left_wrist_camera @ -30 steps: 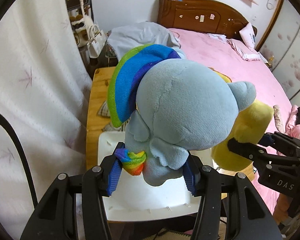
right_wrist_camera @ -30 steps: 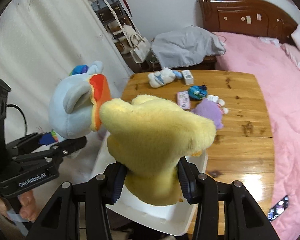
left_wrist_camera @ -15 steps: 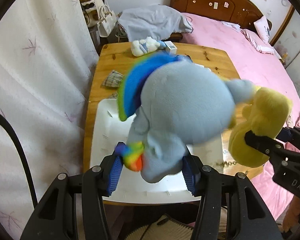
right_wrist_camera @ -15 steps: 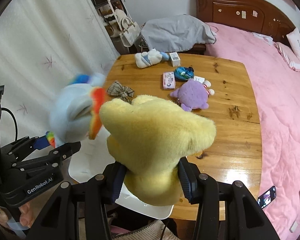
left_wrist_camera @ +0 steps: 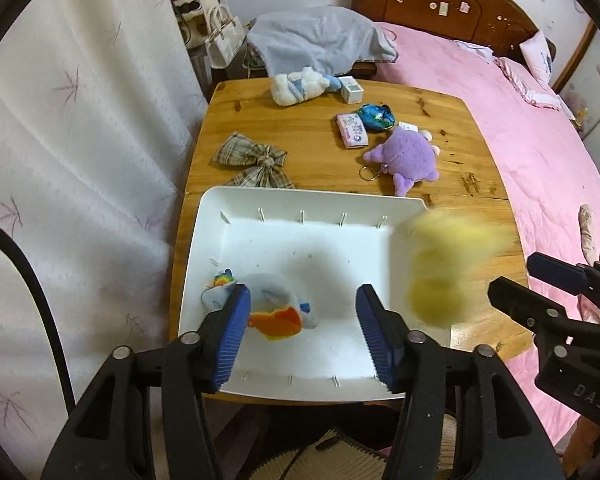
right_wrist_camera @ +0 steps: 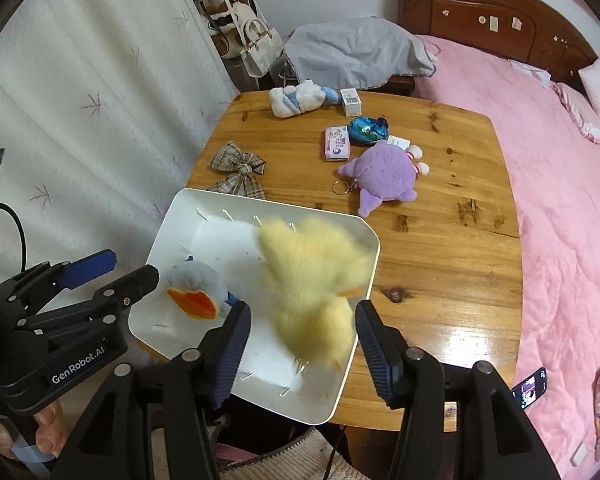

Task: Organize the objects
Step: 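Carry the blue pony with the left tool and yellow plush with the right into the tray, then open both tools and withdraw them from the tray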

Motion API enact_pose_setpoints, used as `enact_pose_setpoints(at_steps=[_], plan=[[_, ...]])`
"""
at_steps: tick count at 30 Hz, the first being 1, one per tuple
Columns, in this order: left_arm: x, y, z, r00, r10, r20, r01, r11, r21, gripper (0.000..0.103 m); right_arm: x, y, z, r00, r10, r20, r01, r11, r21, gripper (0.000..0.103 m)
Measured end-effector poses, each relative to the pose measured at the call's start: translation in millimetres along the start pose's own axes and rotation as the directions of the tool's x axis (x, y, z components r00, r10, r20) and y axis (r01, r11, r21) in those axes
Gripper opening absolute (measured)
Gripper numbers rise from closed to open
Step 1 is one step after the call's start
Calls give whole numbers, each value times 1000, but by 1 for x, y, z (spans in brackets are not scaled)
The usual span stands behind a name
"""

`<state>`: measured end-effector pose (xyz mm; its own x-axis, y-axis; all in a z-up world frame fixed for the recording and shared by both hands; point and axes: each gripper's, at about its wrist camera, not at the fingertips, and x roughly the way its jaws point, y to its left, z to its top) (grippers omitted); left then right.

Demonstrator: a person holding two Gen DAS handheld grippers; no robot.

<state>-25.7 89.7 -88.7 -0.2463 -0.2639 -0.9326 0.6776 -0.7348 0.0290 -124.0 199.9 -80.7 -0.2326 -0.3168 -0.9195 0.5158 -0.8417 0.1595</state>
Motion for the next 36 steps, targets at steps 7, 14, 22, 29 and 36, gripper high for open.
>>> enact_pose_setpoints(at_steps=[7,14,22,29,36], plan=[[0,7,-2,1000,21,-13,-21,999,-45,72,0,8,-1,1000,-11,3,11,1000,-26,60],[-3,6,-3,999,35,-8,-35,999,-36,72,-2,16,-1,1000,-24,13,24,998,-50,60],[-7,3,-1,999,46,9,-46,999,-17,72,0,21,-2,1000,-27,3,27,998,-56,60],[-11,1,3,998,55,24,-55,998,0,73,1,25,0,1000,-31,-1,31,998,-57,60],[-9,2,9,998,59,24,-59,998,5,73,2,27,5,999,-41,2,42,998,-55,60]])
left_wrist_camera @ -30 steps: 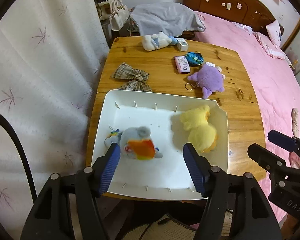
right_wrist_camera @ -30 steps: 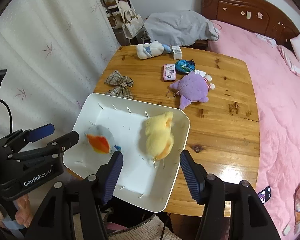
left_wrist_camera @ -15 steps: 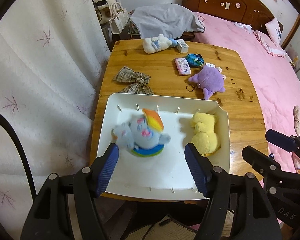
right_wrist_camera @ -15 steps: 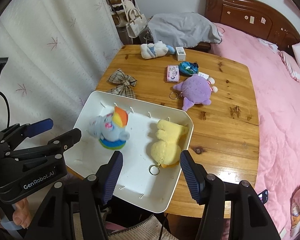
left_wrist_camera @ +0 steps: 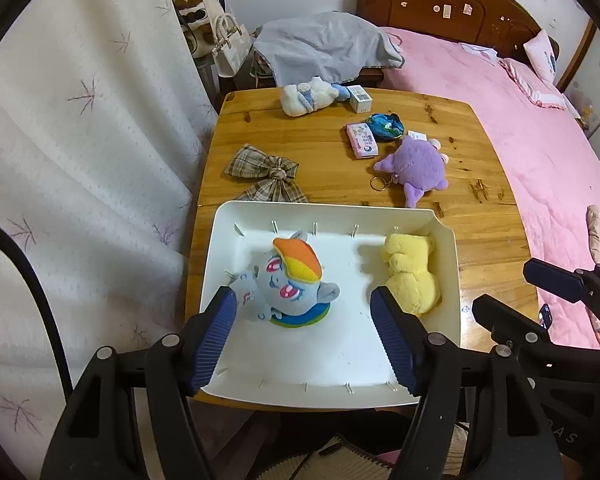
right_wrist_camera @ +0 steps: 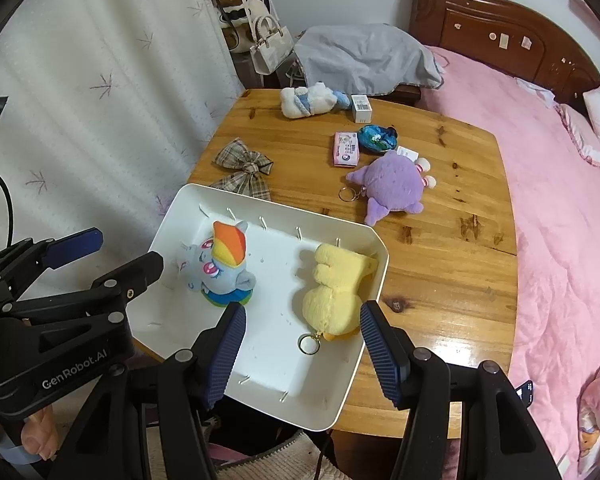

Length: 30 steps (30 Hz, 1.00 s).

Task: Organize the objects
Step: 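Open both tools and withdraw them from the tray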

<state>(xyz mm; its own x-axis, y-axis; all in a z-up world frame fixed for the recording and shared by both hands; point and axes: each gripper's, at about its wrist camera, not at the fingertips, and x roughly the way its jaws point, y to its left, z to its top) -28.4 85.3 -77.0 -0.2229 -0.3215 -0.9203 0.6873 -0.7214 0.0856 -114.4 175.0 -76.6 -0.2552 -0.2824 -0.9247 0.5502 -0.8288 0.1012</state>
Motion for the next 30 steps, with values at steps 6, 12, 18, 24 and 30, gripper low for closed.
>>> enact_pose_setpoints(at_steps=[6,12,18,24,30], plan=[[3,1,8,1000,-1,1,1,1000,9,73,2,-2,6,1000,-8,-1,8,1000,10,60],[7,7,21,1000,-5,5,5,1000,-2,73,5,-4,15,1000,-14,5,14,999,30,60],[8,34,54,1000,-13,28,15,997,-71,74,14,-17,28,1000,-2,-4,2,995,99,60],[23,70,88,1000,-3,23,6,992,-129,82,28,-33,43,1000,6,-21,-2,985,172,60],[70,90,120,999,10,-50,-16,994,-112,84,47,-61,71,1000,3,-18,2,962,273,66]])
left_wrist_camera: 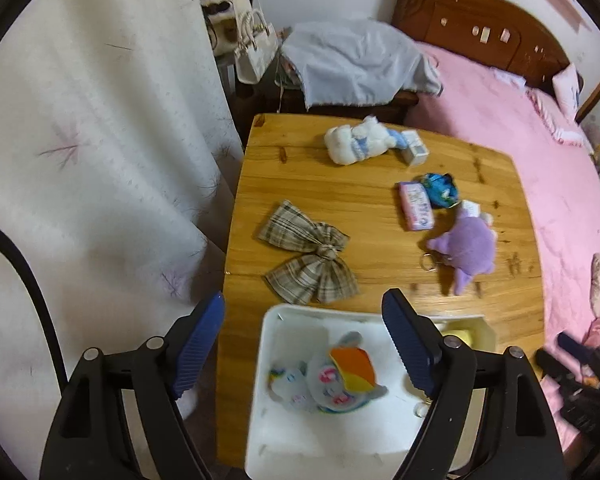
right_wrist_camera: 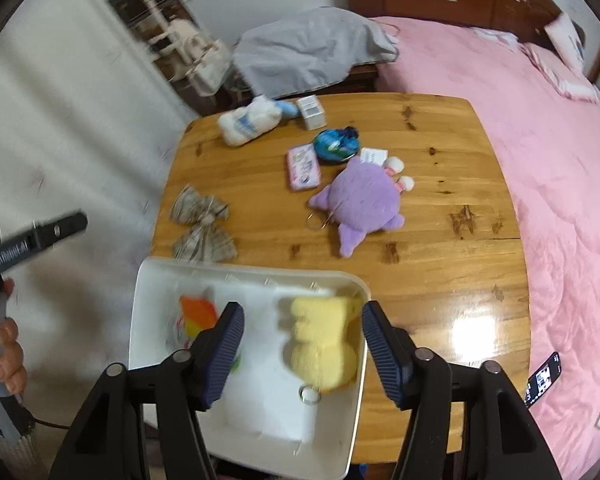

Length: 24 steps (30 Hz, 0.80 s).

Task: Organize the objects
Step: 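Open both tools and withdraw them from the tray, then grasp the plaid bow with the left tool while the right tool grasps the purple plush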

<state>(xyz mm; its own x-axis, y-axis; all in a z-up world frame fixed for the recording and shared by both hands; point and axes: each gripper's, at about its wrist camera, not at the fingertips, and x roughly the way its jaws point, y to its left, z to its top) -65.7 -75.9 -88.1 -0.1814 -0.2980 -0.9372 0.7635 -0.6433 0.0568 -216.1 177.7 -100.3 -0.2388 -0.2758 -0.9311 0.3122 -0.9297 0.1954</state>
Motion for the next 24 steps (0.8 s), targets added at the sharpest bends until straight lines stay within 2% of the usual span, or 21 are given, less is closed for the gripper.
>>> enact_pose_setpoints(at_steps=[6,10,12,17,19,24], plan=[[65,2,22,992,-12,-128,15,1000,22,84,25,-26,48,999,-23,33,20,995,102,79],[107,-1,29,980,1,-199,4,1000,24,85,56,-47,79,1000,3,6,-4,984,180,80],[129,-2,31,970,-7,-243,11,1000,16,85,78,-62,92,999,32,-19,-26,967,255,80],[172,-10,31,947,-22,-321,24,1000,0,90,128,-90,108,997,50,-59,-23,922,385,80],[182,-12,30,943,-13,-332,13,1000,-1,90,148,-98,110,995,59,-85,-17,907,421,80],[203,-17,26,935,-20,-355,17,1000,-12,100,180,-104,113,993,40,-108,10,907,422,80]])
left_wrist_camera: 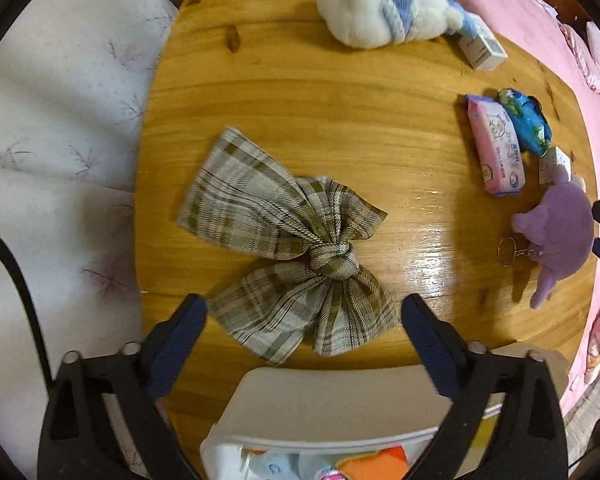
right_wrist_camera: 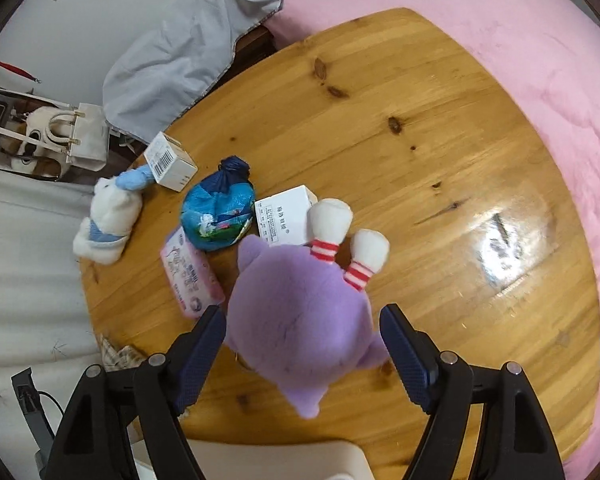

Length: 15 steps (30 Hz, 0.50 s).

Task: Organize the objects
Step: 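Grasp the plaid bow with the left tool while the right tool grasps the purple plush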

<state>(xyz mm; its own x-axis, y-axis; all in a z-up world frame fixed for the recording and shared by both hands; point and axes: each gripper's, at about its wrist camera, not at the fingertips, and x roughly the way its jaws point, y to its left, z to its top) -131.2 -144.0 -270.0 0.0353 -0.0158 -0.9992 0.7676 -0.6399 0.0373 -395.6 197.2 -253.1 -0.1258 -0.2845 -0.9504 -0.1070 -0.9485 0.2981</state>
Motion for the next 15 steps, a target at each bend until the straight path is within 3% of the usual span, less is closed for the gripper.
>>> enact_pose_setpoints(at_steps=[4,9,15], plan=[[11,-2,3,1000,-18,-20,18,1000,2,102,10,2,2,1000,14,-2,-14,1000,-9,80],[21,-4,7,1000,-8,-30,8,1000,0,102,21,12,2,999,-51,18,52,997,-61,82],[30,-9,10,999,-7,-36,7,1000,-14,102,37,25,2,997,-73,-6,72,992,-104,83]])
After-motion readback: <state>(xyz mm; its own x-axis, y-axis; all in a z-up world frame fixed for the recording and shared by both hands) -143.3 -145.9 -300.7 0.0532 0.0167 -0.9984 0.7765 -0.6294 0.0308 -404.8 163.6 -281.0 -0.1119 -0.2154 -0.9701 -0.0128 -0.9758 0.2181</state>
